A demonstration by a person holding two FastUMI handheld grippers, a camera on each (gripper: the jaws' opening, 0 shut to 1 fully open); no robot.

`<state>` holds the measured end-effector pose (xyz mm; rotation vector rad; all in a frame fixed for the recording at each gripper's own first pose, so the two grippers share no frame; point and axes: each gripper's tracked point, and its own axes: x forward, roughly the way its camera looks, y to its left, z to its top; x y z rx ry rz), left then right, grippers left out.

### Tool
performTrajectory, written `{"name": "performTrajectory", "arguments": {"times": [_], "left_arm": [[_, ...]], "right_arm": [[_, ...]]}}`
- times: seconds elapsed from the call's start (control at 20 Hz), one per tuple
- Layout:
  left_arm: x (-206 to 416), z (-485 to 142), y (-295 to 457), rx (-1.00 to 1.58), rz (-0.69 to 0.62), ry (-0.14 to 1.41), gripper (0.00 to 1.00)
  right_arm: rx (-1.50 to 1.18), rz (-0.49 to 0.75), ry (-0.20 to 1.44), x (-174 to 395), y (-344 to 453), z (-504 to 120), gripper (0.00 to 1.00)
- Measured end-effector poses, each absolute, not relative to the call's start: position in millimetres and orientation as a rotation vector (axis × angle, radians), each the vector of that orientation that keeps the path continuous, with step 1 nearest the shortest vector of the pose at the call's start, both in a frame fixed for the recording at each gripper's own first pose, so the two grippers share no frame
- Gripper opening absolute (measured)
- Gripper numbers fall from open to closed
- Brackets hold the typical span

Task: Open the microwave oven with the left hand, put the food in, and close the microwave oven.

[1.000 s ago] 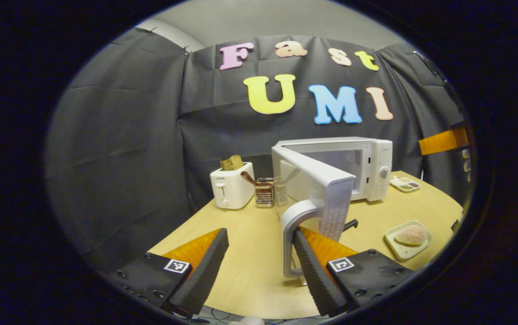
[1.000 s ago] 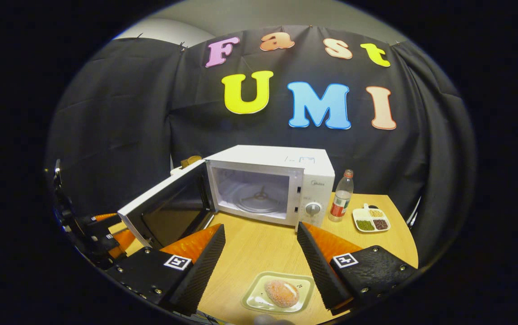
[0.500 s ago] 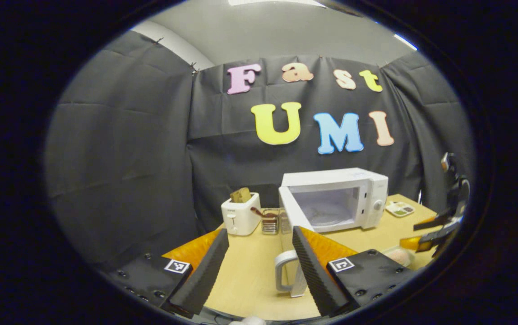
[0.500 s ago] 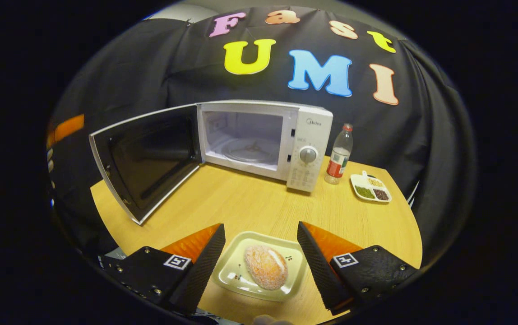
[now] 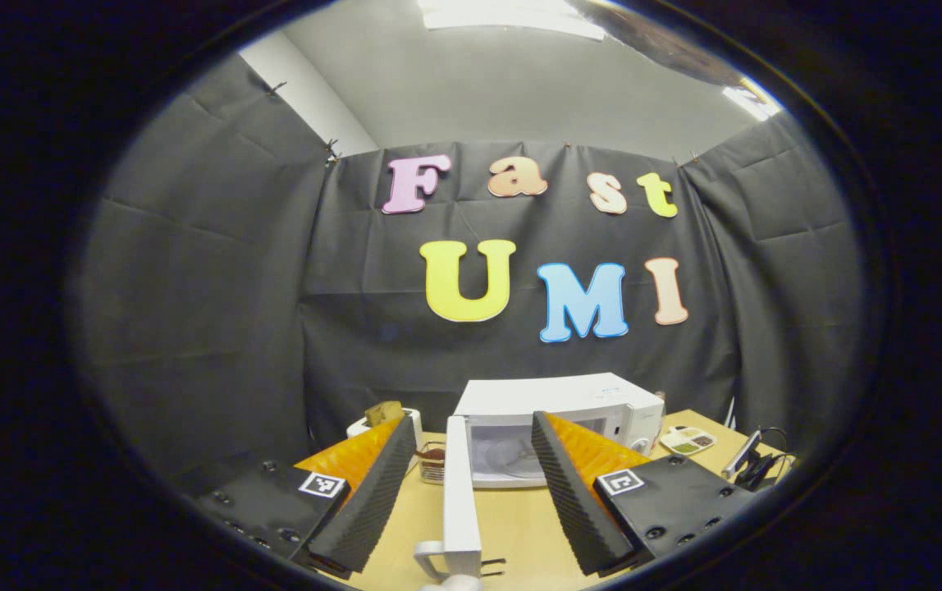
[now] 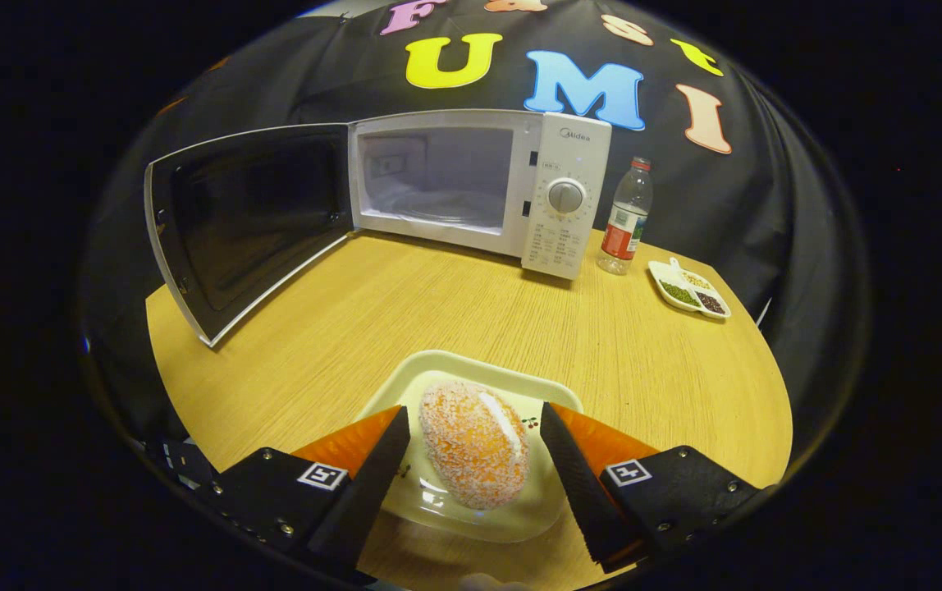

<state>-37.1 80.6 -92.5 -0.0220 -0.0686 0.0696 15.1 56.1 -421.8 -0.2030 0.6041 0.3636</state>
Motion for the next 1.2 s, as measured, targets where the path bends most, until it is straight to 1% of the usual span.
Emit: {"name": "performTrajectory", "arguments": {"times": [0.2,0.25,0.3,0.4,0.45,0.6,0.8,1.0,1.2], "left_arm": [[-32.7,-94.1,74.9,0.005,0.057,-0.055,0.96],[-31.9,-94.5,72.8,0.011,0.050,-0.054,0.96],[-31.4,-95.0,71.8,0.020,0.049,-0.050,0.96],[-29.7,-96.3,72.3,0.043,0.044,-0.048,0.96],[-29.6,-97.8,74.0,0.049,0.046,-0.045,0.96],[-27.3,-98.5,77.4,0.047,0.042,-0.040,0.96],[-26.4,-98.1,92.3,0.047,0.048,-0.038,0.96],[-23.3,-101.4,111.3,0.049,0.061,-0.033,0.96],[-19.2,-113.8,127.8,0.056,0.070,-0.022,0.96]], "right_arm": [[-0.197,0.378,0.648,17.3,58.6,-432.3,0.99],[-0.196,0.381,0.649,16.1,59.7,-432.8,0.88],[-0.199,0.384,0.651,17.9,60.4,-432.8,0.82],[-0.214,0.387,0.654,16.8,61.2,-431.6,0.81],[-0.223,0.388,0.666,16.3,61.7,-433.8,0.74],[-0.212,0.383,0.681,15.9,63.6,-425.1,0.74],[0.045,0.392,0.697,29.4,99.2,-384.9,0.74],[0.326,0.386,0.660,80.0,151.6,-339.0,0.74],[0.502,0.339,0.623,140.0,195.0,-322.7,0.74]]}}
